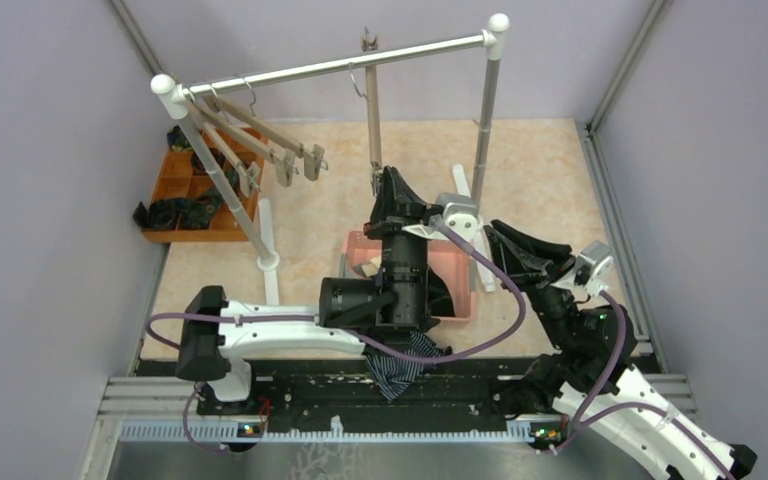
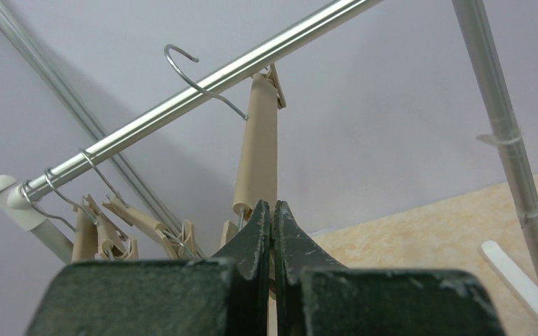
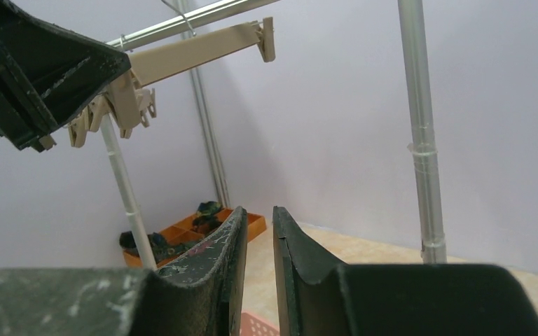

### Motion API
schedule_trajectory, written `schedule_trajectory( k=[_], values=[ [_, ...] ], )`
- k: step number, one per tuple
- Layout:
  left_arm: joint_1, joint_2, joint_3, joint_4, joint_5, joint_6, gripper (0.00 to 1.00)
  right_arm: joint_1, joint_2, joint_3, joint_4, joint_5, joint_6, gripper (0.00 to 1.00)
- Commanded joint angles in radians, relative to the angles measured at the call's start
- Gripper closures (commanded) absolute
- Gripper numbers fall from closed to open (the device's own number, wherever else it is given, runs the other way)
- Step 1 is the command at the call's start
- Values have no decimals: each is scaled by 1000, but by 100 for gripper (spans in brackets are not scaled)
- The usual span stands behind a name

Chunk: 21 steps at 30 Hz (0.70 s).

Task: Remove the underwear clipped to the hanger
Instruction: Place the hanger at the clothesline.

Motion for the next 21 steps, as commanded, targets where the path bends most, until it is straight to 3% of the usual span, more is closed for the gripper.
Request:
schedule_trajectory(
  k=[1,7,13,18,21],
  values=[
    [33,-63,51,-48,40,-112,100,-8,5,27,29,-40,14,80],
    [120,-161,70,-502,55,-496,100,-8,3,30,26,-65,22,80],
    [182,-177,101,-671,59,-603,100,-8,2,32,27,-70,26,81],
    [221,-231,82,-1036,114,-925,100,-8,0,25,39,-81,30,81],
    [243,-262,48,-1156,138,-1062,100,-8,-2,23,44,-86,32,81]
  ],
)
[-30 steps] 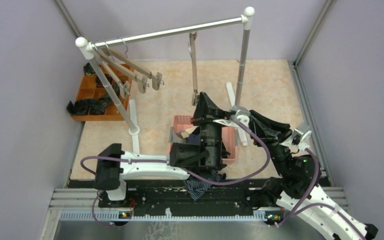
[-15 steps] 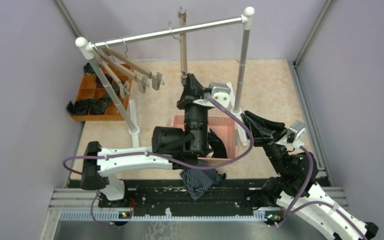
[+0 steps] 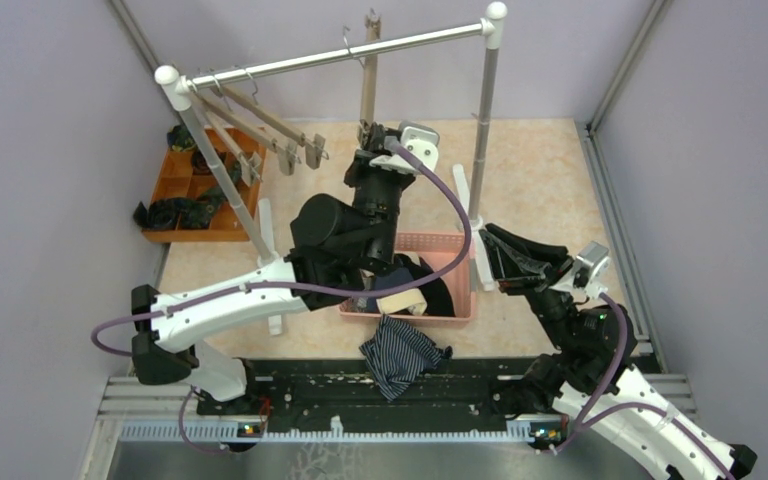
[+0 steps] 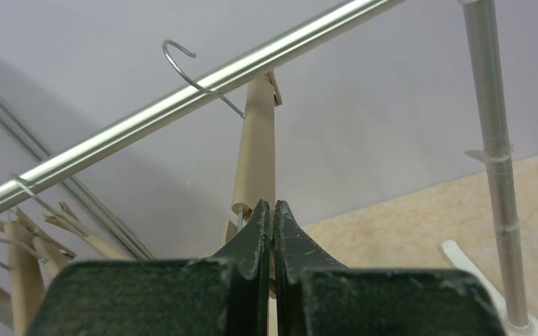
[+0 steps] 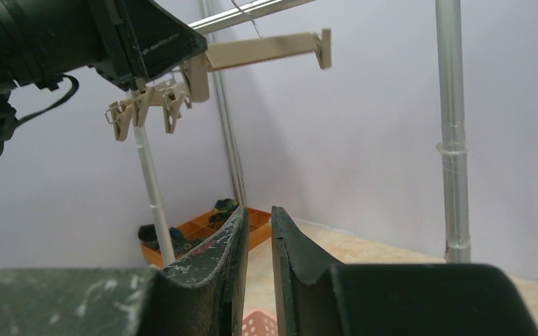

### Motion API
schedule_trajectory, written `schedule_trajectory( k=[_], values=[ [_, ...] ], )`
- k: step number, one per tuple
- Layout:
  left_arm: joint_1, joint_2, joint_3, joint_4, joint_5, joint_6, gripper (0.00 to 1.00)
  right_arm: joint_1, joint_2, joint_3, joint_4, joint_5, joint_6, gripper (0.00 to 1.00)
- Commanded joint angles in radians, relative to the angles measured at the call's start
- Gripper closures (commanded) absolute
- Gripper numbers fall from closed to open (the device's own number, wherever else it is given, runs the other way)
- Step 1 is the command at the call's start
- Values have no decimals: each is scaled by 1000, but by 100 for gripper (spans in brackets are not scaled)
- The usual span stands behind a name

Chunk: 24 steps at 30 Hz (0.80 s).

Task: Remove the underwear clipped to the hanger
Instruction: Place the hanger at the clothesline.

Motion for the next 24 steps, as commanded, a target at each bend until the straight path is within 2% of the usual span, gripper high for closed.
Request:
schedule_trajectory(
  k=[1,7,8,9,10,11,12,14,24],
  values=[
    [33,-66,-35,-276,68,-302,100,-8,-2,21,47,-24,14,82],
    [35,-91,-97,-405,91,-460,100,-9,1,19,53,-33,15,82],
    [34,-96,-113,-403,92,-470,95,-8,4,20,52,-35,16,83],
    [34,-104,-125,-400,98,-479,79,-8,7,21,48,-37,14,84],
    [34,-117,-138,-400,107,-494,58,-8,13,23,44,-42,12,85],
    [35,-128,-149,-397,116,-509,43,-8,19,25,41,-45,10,86],
    [35,-136,-155,-396,123,-524,32,-8,28,27,40,-46,10,87],
    [34,-155,-159,-406,140,-551,22,-8,42,30,38,-53,7,87],
    [23,-253,-262,-431,159,-654,17,-8,72,26,60,-53,5,84]
  ],
)
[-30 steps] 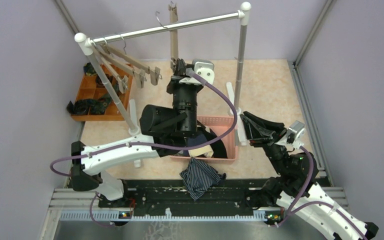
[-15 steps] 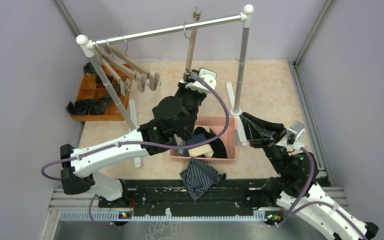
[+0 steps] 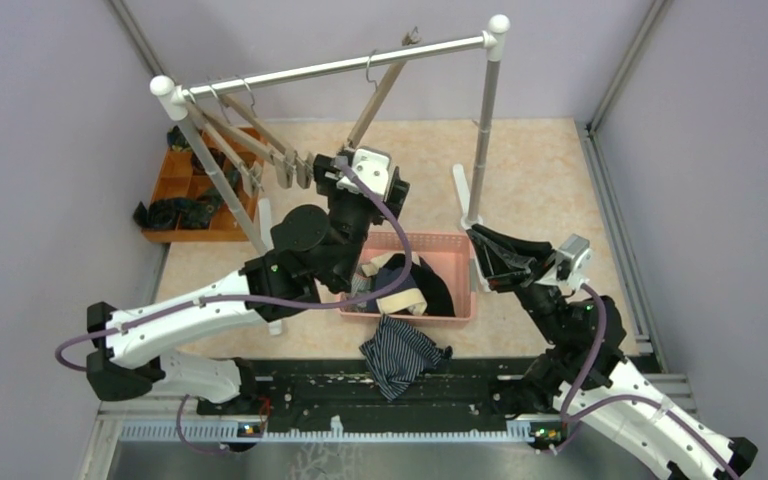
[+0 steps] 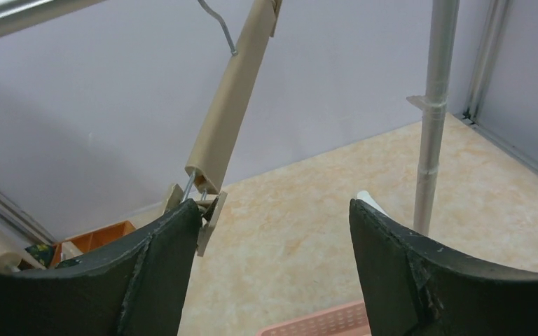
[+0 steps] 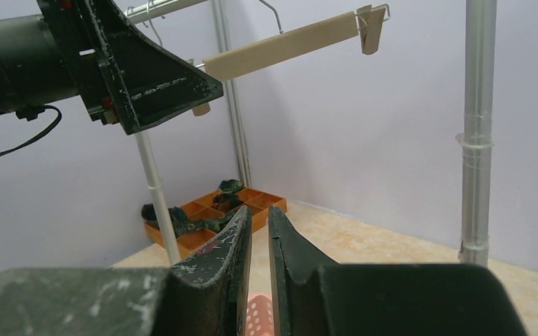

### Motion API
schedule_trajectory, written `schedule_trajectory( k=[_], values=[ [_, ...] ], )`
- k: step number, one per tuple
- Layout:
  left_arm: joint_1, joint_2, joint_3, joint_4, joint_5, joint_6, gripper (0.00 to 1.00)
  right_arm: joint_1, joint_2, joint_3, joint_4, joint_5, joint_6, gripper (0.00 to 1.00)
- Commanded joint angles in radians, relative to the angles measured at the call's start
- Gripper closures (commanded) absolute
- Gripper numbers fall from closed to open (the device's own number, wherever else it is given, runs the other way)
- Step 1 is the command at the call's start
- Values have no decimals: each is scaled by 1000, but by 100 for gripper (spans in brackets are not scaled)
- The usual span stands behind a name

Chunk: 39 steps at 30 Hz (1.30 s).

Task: Remove the underwear clipped to the hanger
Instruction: Place the hanger at the clothesline, then pick up the underwear from the center of the board.

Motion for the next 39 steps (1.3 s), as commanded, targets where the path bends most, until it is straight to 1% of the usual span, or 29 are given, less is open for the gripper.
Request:
schedule_trajectory(
  k=[1,4,7,10,14,18,20,22,25,27,29,31,34,36,39],
  values=[
    [-12,-53,-67,-5,10,-77,17,-8,5,26,49,-8,3,84],
    [-41,-92,-112,-13,-4,-116,16,-8,23,39,21,27,-1,82],
    [-79,-125,-162,-30,-58,-162,16,-8,64,72,-30,80,-4,81],
    [-118,-149,-215,-75,-79,-234,16,-8,109,110,-88,174,4,81],
    [-147,-173,-274,-206,-47,-395,16,-8,136,141,-165,362,32,81],
    [-166,-221,-364,-322,-14,-585,16,-8,95,149,-261,582,88,81],
    [-181,-270,-430,-387,-29,-708,17,-8,64,156,-341,667,106,71],
    [-195,-332,-492,-448,-37,-816,18,-8,36,165,-424,731,132,65],
    [-230,-439,-612,-472,-32,-920,19,-8,10,178,-562,833,195,62],
    [-243,-506,-677,-516,-54,-1000,20,-8,1,187,-633,910,232,61],
    [-248,-538,-713,-544,-55,-1039,20,-8,-7,192,-658,911,241,59],
    [-249,-538,-718,-587,-44,-1076,20,-8,0,195,-667,844,242,56],
    [-253,-488,-696,-665,-13,-1124,18,-8,36,192,-717,715,277,51],
    [-260,-446,-690,-688,13,-1145,16,-8,63,191,-768,633,310,50],
    [-263,-392,-697,-688,98,-1168,11,-8,67,186,-813,613,344,51]
  ],
)
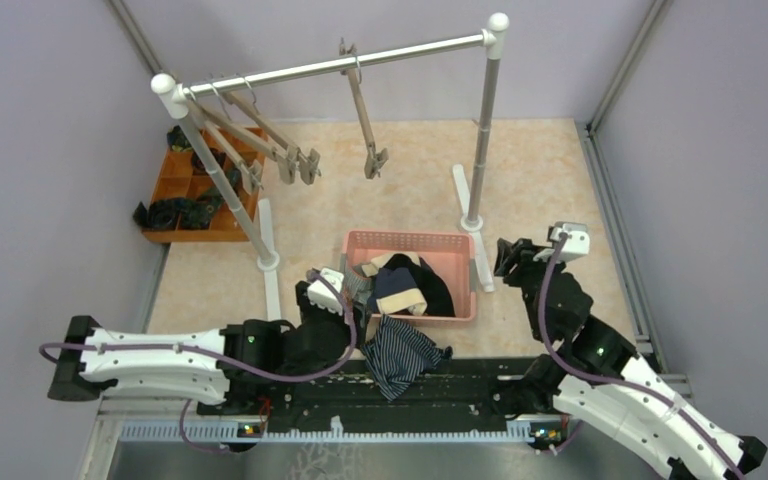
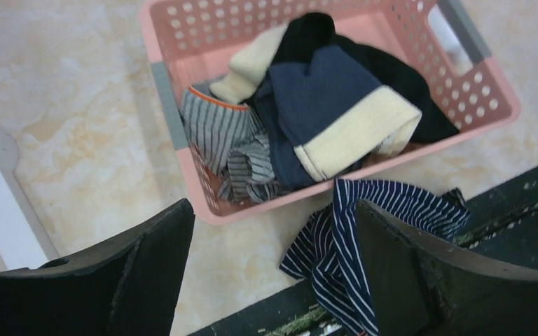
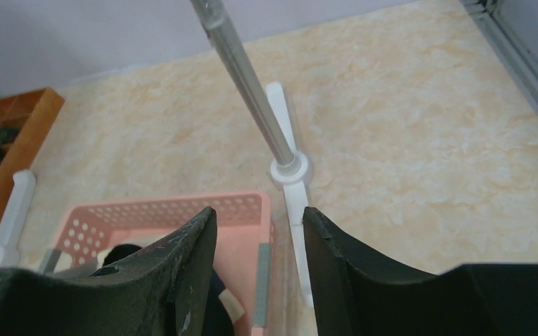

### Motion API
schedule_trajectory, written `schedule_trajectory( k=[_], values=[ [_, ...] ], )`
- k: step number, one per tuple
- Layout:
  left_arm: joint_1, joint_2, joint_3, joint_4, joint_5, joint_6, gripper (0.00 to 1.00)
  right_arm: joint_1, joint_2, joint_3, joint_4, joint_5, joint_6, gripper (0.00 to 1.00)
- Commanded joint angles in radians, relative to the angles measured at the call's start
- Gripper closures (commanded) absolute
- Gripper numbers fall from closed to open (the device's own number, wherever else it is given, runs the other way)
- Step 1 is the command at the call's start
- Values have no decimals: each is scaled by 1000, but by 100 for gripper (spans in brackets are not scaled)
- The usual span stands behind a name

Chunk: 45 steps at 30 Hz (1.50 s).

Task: Remove the underwear clipped to the hanger
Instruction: Pick up the underwear from the center of the board, then place the underwear in the bin.

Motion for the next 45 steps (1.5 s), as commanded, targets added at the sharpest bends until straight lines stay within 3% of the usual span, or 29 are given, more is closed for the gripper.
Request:
schedule_trajectory(
  k=[1,6,13,17,30,31,33,35,36,40,45],
  values=[
    [-13,65,7,-56,135,-98,8,-8,6,41,-91,-92,63,50],
    [-53,96,-33,-48,260,-179,3,-8,-89,46,-57,-96,31,50],
    [-71,105,-164,157,440,-186,5,-8,-97,48,-32,-120,23,52],
    [-70,139,-184,173,414,-179,3,-8,-86,38,-16,-150,23,53],
    [-65,358,-215,523,359,-39,4,-7,-50,23,32,-194,-8,57],
    [-63,389,-211,538,365,-34,10,-8,-50,22,34,-194,-9,57],
    [-53,443,-200,570,386,-18,37,-8,-54,22,35,-199,-13,59],
    [-50,493,-187,586,392,-14,83,-8,-63,18,31,-192,-14,60],
    [-50,512,-175,584,395,-13,97,-8,-66,18,29,-189,-14,61],
    [-51,519,-110,522,398,42,100,-8,-79,12,34,-196,-16,61],
    [-82,336,-85,550,340,196,100,-8,-81,0,51,-194,-23,61]
  ],
)
